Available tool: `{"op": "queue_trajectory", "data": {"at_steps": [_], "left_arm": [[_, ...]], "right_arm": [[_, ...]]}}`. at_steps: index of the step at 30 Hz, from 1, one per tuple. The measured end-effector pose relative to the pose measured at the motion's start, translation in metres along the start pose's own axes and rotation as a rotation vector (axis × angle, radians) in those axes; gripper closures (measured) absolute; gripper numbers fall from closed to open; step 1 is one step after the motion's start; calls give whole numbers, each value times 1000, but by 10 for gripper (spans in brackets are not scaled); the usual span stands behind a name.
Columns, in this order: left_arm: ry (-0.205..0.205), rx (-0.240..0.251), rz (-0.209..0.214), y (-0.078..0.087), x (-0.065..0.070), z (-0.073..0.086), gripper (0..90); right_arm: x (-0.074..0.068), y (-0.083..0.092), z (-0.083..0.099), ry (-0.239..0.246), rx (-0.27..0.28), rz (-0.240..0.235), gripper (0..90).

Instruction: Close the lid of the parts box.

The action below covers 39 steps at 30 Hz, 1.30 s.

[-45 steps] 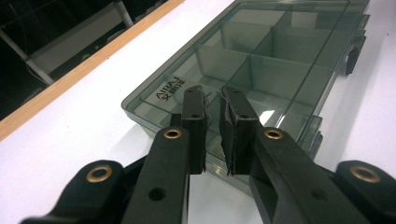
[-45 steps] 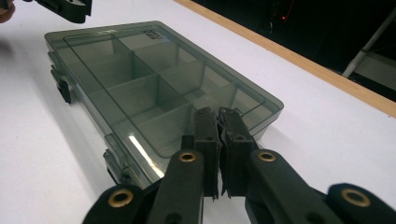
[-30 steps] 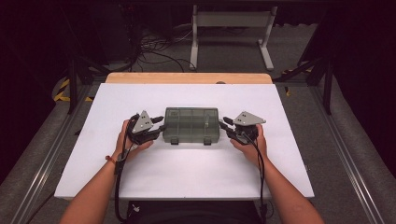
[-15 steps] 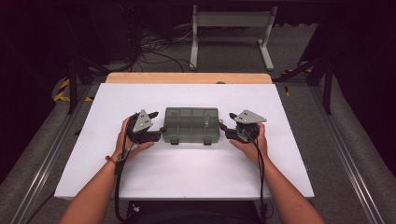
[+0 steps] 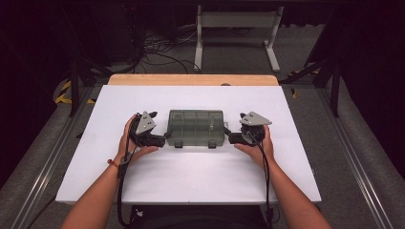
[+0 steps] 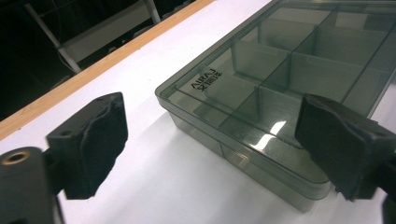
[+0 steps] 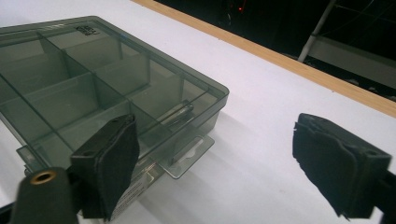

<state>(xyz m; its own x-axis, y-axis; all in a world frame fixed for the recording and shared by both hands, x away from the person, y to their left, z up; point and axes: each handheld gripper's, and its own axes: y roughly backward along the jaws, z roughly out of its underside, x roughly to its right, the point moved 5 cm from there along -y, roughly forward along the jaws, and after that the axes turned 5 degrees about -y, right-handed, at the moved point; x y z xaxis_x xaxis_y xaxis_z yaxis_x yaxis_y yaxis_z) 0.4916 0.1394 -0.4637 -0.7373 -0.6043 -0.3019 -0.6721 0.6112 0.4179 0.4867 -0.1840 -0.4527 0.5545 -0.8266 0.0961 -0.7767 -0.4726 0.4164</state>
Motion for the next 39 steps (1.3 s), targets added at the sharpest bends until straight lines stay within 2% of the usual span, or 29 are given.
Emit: {"op": "queue_trajectory", "data": {"at_steps": [4, 5, 8, 12, 14, 16, 25, 31, 39], "left_arm": [[9, 18, 16, 1, 0, -1, 56], [-1, 16, 20, 1, 0, -1, 50], [-6, 19, 33, 2, 3, -1, 31], [-8, 28, 41, 3, 4, -2, 28], [-4, 31, 59, 5, 7, -4, 28], [-25, 36, 58, 8, 11, -6, 28], [-21, 48, 90, 16, 18, -7, 31], [-21, 57, 91, 25, 21, -4, 30], [-34, 52, 97, 33, 26, 0, 31]], "right_arm": [[-1, 0, -1, -21, 19, -23, 93], [-1, 1, -1, -24, 24, -22, 79], [-2, 1, -2, -13, 23, -36, 48], [-2, 2, -1, -10, 19, -32, 48], [-3, 2, -1, 3, 13, -21, 48], [-4, 3, -1, 9, 11, -16, 52], [-12, 8, -1, 25, 4, -32, 66], [-19, 16, 1, 65, -1, -26, 68], [-24, 25, 2, 67, 16, -40, 70]]}}
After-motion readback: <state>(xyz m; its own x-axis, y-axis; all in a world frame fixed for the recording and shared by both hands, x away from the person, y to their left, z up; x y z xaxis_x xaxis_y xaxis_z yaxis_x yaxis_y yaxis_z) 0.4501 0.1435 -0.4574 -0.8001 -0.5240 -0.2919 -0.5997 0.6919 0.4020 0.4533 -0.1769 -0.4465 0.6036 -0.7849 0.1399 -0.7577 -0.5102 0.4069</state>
